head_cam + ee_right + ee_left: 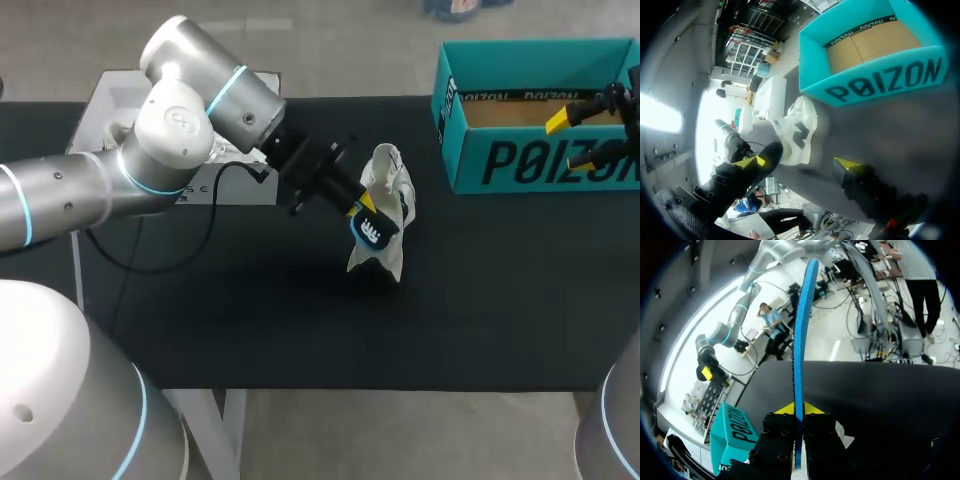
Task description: Take the shoe out of the shoebox, open the shoe tongue, remove and reinsert the insole, then place the shoe into the shoebox
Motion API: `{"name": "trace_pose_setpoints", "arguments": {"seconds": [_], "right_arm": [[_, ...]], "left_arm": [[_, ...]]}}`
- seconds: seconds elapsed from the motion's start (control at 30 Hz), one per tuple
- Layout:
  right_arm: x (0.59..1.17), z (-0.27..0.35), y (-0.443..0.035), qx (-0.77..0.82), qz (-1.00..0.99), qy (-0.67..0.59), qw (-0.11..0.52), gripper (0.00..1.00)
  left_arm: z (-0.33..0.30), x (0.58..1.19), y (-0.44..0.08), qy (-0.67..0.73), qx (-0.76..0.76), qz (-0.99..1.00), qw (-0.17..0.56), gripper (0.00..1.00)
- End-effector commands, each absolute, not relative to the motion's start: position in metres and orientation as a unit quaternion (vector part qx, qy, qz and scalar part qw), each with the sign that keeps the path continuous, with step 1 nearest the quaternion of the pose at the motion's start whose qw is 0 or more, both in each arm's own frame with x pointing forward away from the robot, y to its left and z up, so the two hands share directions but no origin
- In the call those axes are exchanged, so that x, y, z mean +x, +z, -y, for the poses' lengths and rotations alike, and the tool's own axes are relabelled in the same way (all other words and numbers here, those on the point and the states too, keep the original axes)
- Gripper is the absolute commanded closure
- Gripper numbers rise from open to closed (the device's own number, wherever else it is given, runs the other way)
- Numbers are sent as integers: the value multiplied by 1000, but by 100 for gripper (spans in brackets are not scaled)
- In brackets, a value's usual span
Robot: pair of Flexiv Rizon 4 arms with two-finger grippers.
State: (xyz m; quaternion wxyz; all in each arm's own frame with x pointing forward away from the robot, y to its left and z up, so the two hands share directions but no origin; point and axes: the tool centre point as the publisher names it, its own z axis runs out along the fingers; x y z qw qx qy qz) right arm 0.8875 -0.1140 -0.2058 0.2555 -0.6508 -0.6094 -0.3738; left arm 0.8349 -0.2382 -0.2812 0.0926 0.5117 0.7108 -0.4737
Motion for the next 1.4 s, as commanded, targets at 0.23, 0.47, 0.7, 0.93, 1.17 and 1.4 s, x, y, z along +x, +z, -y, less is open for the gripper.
{"name": "trace_pose_setpoints", "arguments": {"seconds": [0.23, 0.47, 0.7, 0.93, 1.17, 1.4], "right_arm": [[887, 114, -206, -652, 609, -372, 255, 0], [887, 114, -206, -652, 609, -372, 255, 0], [887, 114, -206, -652, 609, -372, 255, 0], [887, 114, -206, -652, 609, -372, 255, 0], [887, 114, -206, -652, 609, -372, 255, 0], [887, 114, -206, -652, 609, -372, 255, 0]], "left_arm": [[238, 836, -282, -474, 512, -710, 92, 100], [240, 842, -292, -470, 532, -698, 100, 100], [242, 840, -297, -482, 539, -685, 83, 100], [244, 835, -298, -495, 528, -686, 67, 100], [246, 847, -317, -479, 523, -700, 82, 100], [248, 862, -330, -464, 522, -705, 123, 100]]}}
